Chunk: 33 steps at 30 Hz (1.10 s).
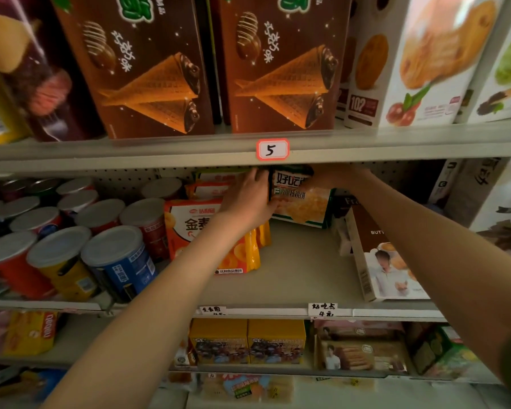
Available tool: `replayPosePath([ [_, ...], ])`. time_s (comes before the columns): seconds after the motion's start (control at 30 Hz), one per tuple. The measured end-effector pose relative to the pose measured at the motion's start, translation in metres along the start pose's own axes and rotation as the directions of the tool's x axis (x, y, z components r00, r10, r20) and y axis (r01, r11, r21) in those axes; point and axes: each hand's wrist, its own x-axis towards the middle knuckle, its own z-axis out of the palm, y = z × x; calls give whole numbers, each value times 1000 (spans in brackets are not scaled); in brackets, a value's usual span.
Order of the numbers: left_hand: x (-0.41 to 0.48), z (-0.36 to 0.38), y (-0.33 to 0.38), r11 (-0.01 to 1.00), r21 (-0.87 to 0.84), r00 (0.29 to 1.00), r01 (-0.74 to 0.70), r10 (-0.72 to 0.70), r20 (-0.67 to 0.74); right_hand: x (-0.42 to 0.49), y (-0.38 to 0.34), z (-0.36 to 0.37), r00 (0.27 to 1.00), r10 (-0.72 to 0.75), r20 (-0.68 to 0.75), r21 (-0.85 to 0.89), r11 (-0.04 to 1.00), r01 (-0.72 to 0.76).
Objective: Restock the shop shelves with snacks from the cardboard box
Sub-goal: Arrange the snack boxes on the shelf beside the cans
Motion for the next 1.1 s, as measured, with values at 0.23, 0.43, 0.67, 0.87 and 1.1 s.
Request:
replayPosePath([
  [0.23, -10, 0, -3, 995, 90, 997, -51, 44, 71, 18, 0, 20, 994, -15, -111, -161, 987, -3],
  [0.43, -24, -5, -20, 946, 308, 992, -100, 72, 99, 20, 5, 34, 977, -37, -212, -143, 990, 6],
  [0.67, -26, -24, -35, 988, 147, 984, -35, 9, 175, 25, 13, 40, 943, -59, -329, -160, 987, 6],
  [0.87, -28, -21, -37, 991, 136, 994, 7, -22, 103, 22, 14, 38, 906, -125, -405, -240, 970, 27],
  [1.1, -33, -14, -26, 998, -59, 1000, 18, -17, 6, 17, 18, 42, 888, -141, -439, -267, 963, 21],
])
